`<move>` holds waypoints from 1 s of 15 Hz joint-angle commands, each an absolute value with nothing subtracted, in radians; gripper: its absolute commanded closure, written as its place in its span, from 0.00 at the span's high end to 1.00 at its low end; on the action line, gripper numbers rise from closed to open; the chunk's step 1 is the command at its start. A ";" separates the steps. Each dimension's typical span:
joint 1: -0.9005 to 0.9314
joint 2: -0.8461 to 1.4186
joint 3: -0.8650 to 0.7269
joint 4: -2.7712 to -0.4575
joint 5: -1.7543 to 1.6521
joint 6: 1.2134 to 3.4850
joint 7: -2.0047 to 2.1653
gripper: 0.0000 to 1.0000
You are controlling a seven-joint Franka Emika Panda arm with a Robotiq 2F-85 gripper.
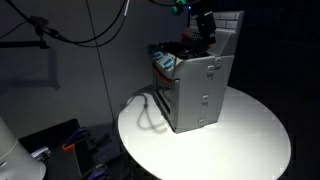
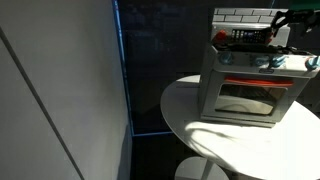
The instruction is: Press the top right orange button on the stove
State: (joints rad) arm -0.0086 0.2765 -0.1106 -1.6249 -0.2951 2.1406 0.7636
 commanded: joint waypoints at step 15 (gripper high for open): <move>0.014 0.345 -0.145 -1.522 -0.314 2.133 0.793 1.00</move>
State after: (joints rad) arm 0.0014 0.3181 -0.1261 -1.5710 -0.2951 2.1406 0.7655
